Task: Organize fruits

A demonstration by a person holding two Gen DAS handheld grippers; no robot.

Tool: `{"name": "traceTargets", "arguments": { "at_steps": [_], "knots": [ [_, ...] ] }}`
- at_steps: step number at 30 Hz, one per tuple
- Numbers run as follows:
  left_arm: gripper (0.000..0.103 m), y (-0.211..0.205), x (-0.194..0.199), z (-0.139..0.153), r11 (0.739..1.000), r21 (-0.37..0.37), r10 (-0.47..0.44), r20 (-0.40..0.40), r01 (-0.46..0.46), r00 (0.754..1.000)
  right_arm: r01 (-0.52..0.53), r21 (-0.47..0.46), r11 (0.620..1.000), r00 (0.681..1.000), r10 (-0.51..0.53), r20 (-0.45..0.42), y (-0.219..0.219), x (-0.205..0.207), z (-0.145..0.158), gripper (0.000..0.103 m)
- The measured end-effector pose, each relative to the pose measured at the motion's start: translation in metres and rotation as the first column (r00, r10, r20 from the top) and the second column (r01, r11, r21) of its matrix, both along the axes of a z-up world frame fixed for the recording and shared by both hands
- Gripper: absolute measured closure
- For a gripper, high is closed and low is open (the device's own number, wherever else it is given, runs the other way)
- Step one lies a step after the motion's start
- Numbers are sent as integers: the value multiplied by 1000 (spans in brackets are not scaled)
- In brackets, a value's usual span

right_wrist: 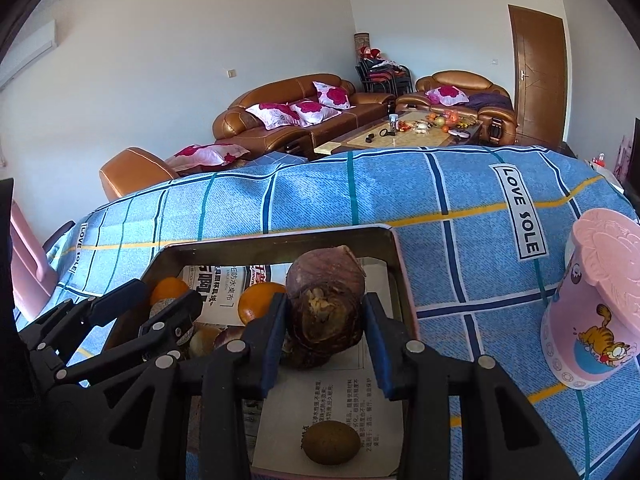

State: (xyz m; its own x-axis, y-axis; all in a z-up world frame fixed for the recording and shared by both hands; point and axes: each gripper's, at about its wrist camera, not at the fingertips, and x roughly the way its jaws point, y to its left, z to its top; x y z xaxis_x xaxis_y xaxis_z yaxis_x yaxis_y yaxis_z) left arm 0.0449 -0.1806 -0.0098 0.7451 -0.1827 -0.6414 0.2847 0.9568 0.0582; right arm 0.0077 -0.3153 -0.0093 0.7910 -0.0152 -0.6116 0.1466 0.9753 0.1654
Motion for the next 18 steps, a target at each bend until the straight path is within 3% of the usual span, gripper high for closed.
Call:
{"name": "traceTargets", "arguments": {
  "at_steps": [6, 7, 8, 9, 11, 14, 18],
  "knots": [
    [42, 6, -17, 3, 1000, -17, -16, 30, 17, 999, 4, 5, 1000, 999, -4, 34, -2, -16, 2, 52],
    [31, 7, -22, 4, 1000, -16, -8, 45, 9, 999, 16, 1, 1000, 999, -16, 44, -2, -21, 3, 50],
    [7, 7, -26, 6, 1000, -7, 3, 67, -2, 998, 26, 4, 1000, 998, -26, 65, -3, -26, 5, 47],
    [0, 7, -32, 8, 1000, 0, 12, 97, -12, 995, 31, 13, 999, 995, -32, 93, -4, -32, 7, 43],
    [0, 11, -43, 15, 1000, 0, 25, 172, -26, 985, 71, 10, 997, 986, -72, 151, -5, -44, 12, 30],
    [0, 14, -60, 22, 1000, 12, 24, 259, -28, 965, 140, -10, 990, 958, -133, 254, -4, -66, 21, 29],
    [0, 18, -76, 28, 1000, -4, 16, 309, -16, 951, 221, -39, 975, 915, -193, 354, 1, -88, 31, 29]
  ]
}}
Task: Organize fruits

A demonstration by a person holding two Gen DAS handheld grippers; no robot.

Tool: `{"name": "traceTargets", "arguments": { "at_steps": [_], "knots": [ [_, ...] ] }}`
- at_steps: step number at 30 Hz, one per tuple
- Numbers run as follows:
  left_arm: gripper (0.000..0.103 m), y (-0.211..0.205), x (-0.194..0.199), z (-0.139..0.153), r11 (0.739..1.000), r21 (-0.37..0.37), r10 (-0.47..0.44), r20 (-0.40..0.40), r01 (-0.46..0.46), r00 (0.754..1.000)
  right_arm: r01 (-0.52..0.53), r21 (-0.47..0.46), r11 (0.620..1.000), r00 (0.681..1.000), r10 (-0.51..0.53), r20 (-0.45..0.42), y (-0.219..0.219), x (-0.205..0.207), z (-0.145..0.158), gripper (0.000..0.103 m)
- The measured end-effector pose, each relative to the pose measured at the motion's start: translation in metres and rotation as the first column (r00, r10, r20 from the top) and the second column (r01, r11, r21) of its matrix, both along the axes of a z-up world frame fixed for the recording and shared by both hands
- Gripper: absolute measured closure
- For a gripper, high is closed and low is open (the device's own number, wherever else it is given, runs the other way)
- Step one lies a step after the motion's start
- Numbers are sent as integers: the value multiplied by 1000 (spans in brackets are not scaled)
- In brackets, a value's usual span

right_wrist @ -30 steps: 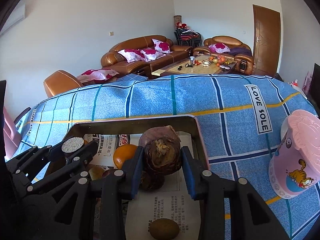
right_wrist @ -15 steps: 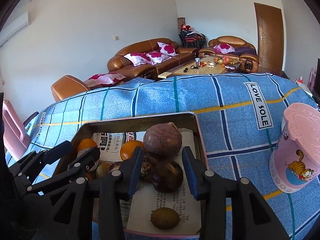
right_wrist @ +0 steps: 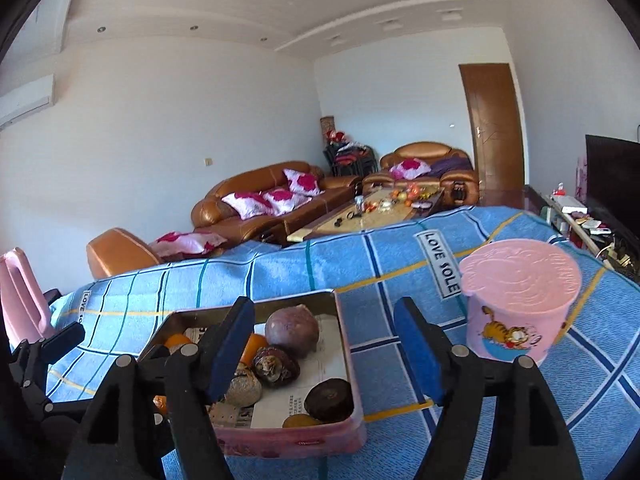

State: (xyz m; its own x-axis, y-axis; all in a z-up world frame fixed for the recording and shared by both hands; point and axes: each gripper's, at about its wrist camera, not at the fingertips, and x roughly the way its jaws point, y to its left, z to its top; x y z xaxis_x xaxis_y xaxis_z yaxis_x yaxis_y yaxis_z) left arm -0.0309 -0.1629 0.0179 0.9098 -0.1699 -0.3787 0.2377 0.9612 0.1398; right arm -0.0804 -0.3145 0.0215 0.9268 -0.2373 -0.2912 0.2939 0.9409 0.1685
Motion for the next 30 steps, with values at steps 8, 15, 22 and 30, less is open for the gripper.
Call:
{"name": "traceTargets", "arguments": {
  "at_steps": [8, 15, 22, 30],
  "knots": [
    [0, 15, -23, 5, 999, -51, -9, 65, 12, 998, 114, -91, 989, 991, -106, 83, 16, -33, 11, 29],
    [0, 22, -35, 3, 998, -55, -8, 69, 12, 998, 207, -131, 970, 963, -178, 202, 27, -63, 18, 18],
    [0, 28, -46, 3, 998, -66, -6, 92, 13, 996, 234, -129, 964, 949, -197, 248, 30, -74, 19, 15],
    [0, 30, -48, 4, 996, -84, -1, 102, 10, 995, 239, -116, 964, 949, -207, 238, 28, -74, 18, 14]
  ]
}}
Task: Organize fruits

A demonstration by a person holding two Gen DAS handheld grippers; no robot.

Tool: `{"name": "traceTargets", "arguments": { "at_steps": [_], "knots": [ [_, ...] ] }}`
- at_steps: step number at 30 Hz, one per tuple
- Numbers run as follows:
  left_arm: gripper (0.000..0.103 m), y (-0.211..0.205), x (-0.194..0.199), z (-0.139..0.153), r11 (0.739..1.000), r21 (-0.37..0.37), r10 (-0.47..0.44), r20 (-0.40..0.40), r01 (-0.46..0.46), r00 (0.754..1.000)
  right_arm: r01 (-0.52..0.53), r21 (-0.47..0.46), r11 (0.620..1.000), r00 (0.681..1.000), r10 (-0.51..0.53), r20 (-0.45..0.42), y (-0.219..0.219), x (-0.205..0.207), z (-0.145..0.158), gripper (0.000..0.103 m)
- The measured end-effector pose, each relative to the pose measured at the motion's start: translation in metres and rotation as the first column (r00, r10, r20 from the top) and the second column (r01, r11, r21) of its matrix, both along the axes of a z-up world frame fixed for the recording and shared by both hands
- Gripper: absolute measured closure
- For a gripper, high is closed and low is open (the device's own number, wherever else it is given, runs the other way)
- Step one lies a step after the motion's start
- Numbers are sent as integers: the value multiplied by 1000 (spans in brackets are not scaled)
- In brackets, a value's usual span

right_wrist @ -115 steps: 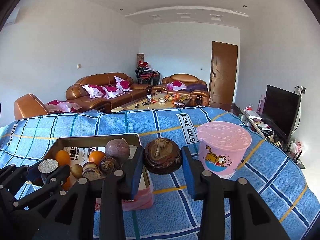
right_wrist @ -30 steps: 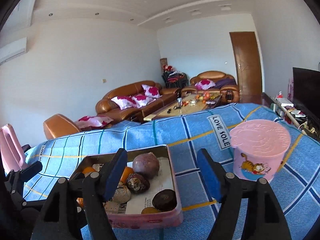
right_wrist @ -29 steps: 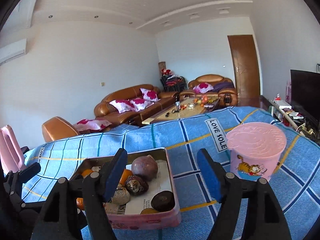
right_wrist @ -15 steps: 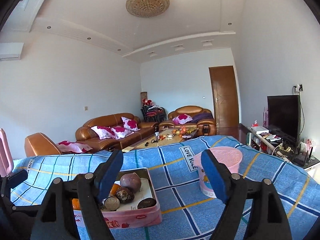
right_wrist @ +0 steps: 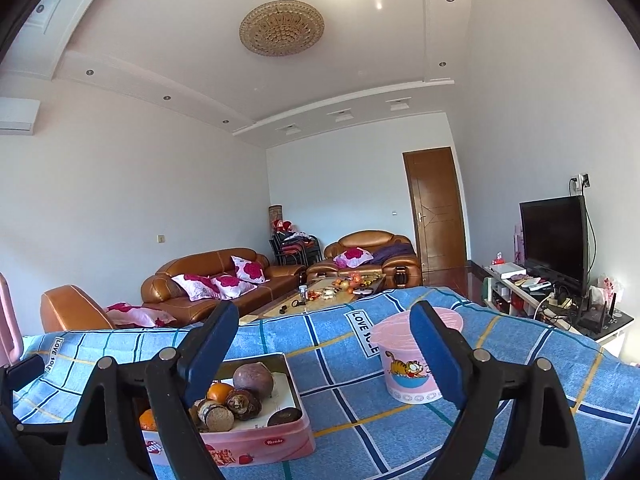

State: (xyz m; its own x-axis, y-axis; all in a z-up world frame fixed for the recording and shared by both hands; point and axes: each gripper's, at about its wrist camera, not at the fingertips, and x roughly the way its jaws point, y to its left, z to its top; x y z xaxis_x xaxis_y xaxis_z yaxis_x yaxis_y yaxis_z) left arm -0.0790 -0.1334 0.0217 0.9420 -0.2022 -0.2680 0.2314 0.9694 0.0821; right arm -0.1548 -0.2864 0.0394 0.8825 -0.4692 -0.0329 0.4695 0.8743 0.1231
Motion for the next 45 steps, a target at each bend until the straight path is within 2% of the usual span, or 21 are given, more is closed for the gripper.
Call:
{"name": "traceTargets", "arguments": {
  "at_steps": [39, 43, 45],
  "knots": [
    [0, 4, 2, 1, 1000, -5, 15, -9, -15, 1000, 9, -18, 1000, 1000, -10, -5, 5, -2, 3, 14],
    [0, 4, 4, 0, 998, -28, -52, -37, 51, 998, 13, -14, 1000, 1000, -13, -8, 4, -4, 3, 14],
    [0, 3, 4, 0, 999, -29, -47, -44, 46, 998, 14, -12, 1000, 1000, -14, -9, 3, -4, 4, 14]
  ]
}}
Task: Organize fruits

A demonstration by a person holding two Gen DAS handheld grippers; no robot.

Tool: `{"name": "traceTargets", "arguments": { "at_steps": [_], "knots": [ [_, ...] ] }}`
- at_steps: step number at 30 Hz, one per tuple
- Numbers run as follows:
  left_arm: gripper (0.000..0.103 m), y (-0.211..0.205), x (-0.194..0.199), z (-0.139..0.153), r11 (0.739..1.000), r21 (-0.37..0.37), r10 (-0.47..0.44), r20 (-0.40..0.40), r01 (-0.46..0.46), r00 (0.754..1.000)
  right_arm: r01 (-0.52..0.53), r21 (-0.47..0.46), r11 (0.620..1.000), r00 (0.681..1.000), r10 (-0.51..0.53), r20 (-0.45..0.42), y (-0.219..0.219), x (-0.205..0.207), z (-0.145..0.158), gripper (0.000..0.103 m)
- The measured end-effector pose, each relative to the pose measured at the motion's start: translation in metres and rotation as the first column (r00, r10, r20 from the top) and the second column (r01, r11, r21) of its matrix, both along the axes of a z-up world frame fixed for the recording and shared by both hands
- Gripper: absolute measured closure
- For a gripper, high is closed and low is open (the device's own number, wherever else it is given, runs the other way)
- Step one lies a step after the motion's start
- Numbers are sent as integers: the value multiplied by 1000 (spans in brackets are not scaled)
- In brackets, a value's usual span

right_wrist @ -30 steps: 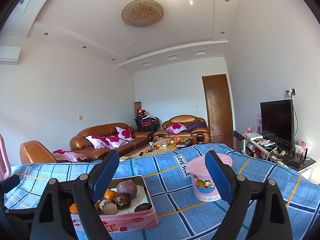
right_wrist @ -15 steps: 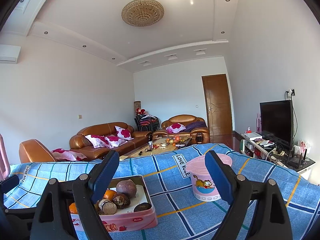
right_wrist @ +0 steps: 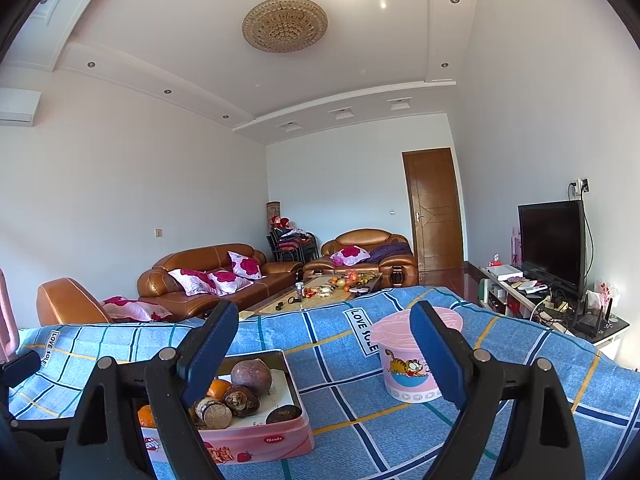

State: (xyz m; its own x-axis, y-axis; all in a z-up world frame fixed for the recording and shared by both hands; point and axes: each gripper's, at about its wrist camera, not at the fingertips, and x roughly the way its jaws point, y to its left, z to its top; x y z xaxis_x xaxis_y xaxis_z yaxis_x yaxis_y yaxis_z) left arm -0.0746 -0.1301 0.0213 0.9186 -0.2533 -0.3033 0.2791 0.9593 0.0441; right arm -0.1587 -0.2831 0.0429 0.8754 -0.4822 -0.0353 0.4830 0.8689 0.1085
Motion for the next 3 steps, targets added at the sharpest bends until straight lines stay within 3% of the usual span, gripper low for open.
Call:
{"name": "traceTargets", "arguments": {
  "at_steps": [3],
  "knots": [
    [0, -1, 0, 0, 1000, -3, 2, -5, -2, 1000, 1, 1, 1000, 1000, -1, -2, -1, -1, 0, 14]
  ]
}}
